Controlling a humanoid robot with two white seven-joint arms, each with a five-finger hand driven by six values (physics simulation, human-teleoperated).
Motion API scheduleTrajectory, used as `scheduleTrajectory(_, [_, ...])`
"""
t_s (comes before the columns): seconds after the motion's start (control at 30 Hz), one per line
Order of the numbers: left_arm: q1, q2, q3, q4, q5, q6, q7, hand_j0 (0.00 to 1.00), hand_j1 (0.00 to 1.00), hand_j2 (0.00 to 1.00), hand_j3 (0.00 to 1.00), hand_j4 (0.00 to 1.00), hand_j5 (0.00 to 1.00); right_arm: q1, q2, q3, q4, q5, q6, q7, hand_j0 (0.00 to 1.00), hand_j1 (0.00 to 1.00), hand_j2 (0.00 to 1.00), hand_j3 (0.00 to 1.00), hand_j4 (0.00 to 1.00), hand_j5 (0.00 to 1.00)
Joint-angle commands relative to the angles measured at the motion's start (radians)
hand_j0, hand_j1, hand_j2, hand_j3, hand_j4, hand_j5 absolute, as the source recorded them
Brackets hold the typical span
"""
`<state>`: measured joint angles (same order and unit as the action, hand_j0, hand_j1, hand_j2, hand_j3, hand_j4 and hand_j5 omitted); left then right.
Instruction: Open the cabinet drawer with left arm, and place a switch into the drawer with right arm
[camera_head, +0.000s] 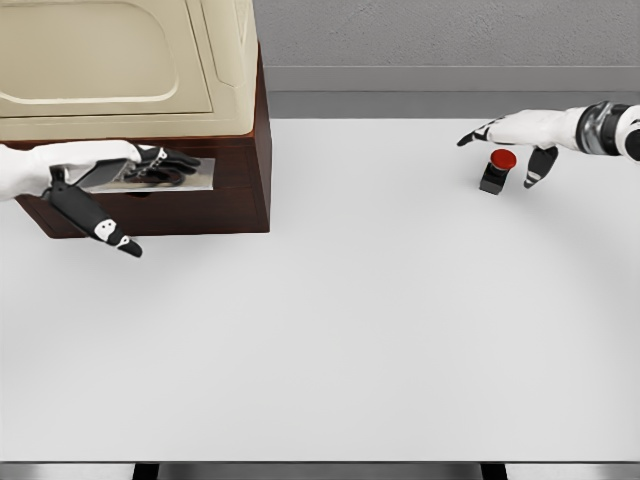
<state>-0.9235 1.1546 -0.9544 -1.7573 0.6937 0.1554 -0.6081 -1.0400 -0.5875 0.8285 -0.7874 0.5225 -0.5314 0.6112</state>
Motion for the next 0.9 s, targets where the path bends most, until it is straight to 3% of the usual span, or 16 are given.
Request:
scheduleTrajectory(0.0, [0.0,-0.003,0.017,0.004,-0.033,0.003,-0.003,1.0,1.0,1.0,1.0,1.0,1.0,0.0,0.005,-0.002,0.001,0.027,0.016,0.0,0.98,0.98,0.98,0.98,0.98,0.98])
scheduleTrajectory(0.3, [0.034,-0.007,0.033,0.004,-0.034,0.004,-0.003,1.0,1.0,1.0,1.0,1.0,1.0,0.003,0.005,-0.002,0.033,0.03,0.022,0.0,0.95,0.95,0.95,0.95,0.95,0.95])
scheduleTrajectory(0.87, [0.037,0.04,0.054,-0.004,-0.025,0.004,-0.003,1.0,1.0,1.0,1.0,1.0,1.0,0.0,0.041,-0.006,0.045,0.03,0.025,0.0,0.91,0.91,0.91,0.91,0.91,0.91])
